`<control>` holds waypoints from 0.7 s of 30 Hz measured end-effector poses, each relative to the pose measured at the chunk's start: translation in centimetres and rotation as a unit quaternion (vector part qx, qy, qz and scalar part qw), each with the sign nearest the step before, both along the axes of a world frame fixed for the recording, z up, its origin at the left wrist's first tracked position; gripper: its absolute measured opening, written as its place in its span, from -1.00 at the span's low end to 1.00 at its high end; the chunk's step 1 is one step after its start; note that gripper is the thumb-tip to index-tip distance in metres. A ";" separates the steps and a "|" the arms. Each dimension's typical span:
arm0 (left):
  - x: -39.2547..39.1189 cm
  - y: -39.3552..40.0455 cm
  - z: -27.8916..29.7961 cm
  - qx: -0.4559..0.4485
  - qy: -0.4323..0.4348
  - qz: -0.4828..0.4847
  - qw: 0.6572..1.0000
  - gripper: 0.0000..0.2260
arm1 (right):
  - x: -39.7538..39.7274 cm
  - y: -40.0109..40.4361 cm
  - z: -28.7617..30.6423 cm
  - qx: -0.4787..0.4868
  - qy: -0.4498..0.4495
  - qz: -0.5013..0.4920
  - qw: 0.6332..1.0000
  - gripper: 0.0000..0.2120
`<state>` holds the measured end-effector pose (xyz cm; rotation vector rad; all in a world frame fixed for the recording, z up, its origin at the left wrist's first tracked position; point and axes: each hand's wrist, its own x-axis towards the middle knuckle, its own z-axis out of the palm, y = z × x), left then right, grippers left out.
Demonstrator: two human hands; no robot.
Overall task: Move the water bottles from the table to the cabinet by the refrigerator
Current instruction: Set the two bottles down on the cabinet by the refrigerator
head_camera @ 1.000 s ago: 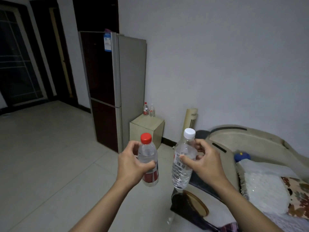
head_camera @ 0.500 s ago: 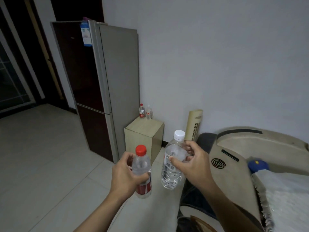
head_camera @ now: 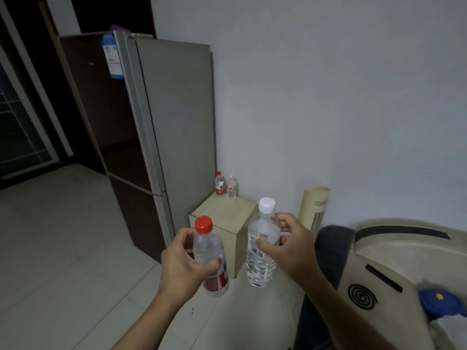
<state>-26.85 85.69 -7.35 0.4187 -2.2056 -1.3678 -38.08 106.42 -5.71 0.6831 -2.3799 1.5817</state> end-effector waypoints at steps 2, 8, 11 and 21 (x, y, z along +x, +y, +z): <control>-3.1 -1.6 -0.7 0.011 -0.004 -0.006 1.000 -0.52 | -2.6 -1.5 -0.4 0.007 0.019 -0.007 1.000 -0.53; -13.9 -6.5 -1.4 0.037 0.010 -0.039 0.998 -0.55 | -11.6 -6.5 0.0 0.048 0.037 -0.036 0.997 -0.49; -19.8 -9.4 -1.5 0.049 0.016 -0.055 0.997 -0.55 | -16.1 -8.7 1.1 0.061 0.051 -0.072 0.994 -0.54; -34.8 -15.7 -5.0 0.043 -0.020 -0.084 0.995 -0.51 | -29.7 -13.3 -2.0 0.092 0.046 -0.120 0.987 -0.51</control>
